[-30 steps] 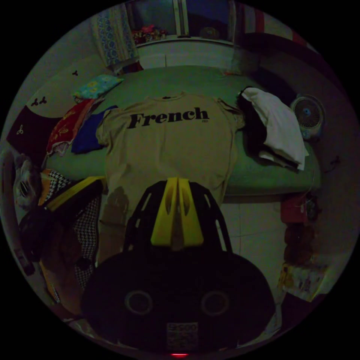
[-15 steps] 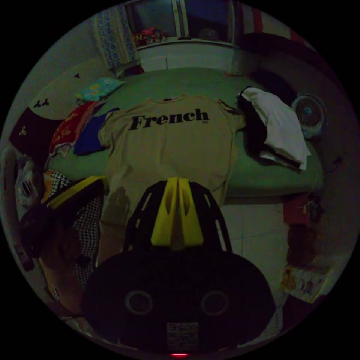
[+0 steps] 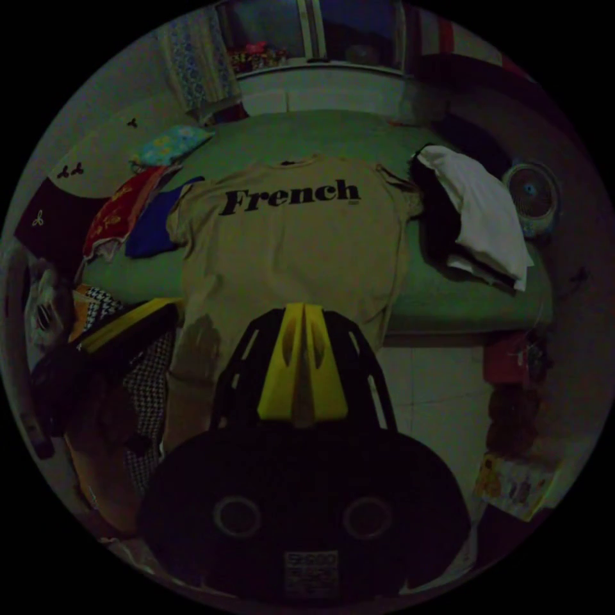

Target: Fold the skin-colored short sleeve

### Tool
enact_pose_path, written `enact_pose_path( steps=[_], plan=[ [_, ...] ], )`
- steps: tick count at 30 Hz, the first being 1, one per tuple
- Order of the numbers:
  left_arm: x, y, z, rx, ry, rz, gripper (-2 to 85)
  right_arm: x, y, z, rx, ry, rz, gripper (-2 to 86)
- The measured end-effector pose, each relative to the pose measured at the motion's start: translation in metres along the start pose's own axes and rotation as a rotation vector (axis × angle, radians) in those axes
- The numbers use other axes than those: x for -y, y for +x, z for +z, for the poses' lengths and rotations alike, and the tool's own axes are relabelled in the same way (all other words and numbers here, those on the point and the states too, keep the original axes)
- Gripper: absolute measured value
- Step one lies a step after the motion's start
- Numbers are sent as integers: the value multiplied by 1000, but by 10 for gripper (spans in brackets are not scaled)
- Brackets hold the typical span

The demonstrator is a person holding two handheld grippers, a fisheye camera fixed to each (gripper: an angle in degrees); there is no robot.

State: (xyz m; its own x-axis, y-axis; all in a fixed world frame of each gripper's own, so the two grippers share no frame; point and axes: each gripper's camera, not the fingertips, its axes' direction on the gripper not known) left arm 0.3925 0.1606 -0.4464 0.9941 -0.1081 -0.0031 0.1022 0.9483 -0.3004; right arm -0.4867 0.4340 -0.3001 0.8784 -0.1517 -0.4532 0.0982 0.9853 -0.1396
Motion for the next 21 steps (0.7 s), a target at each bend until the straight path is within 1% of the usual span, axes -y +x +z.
enact_pose_path(
  steps=[5, 9, 12, 17, 21],
  plan=[
    [5, -3, -1, -1, 22, -7, 3, 2, 0, -5, -19, 29, -12, -14],
    [4, -4, 2, 3, 25, 1, 3, -1, 2, 2, 12, 7, -7, -15],
    [4, -6, 8, 10, 15, -1, 3, 1, 1, 7, -2, -9, -11, -14],
    [9, -12, 13, -7, 14, -17, 3, 7, 0, 5, -5, 20, -17, -13],
    [11, -15, 16, -1, 21, -10, 4, 11, -1, 14, 7, 3, -9, -12]
  ],
)
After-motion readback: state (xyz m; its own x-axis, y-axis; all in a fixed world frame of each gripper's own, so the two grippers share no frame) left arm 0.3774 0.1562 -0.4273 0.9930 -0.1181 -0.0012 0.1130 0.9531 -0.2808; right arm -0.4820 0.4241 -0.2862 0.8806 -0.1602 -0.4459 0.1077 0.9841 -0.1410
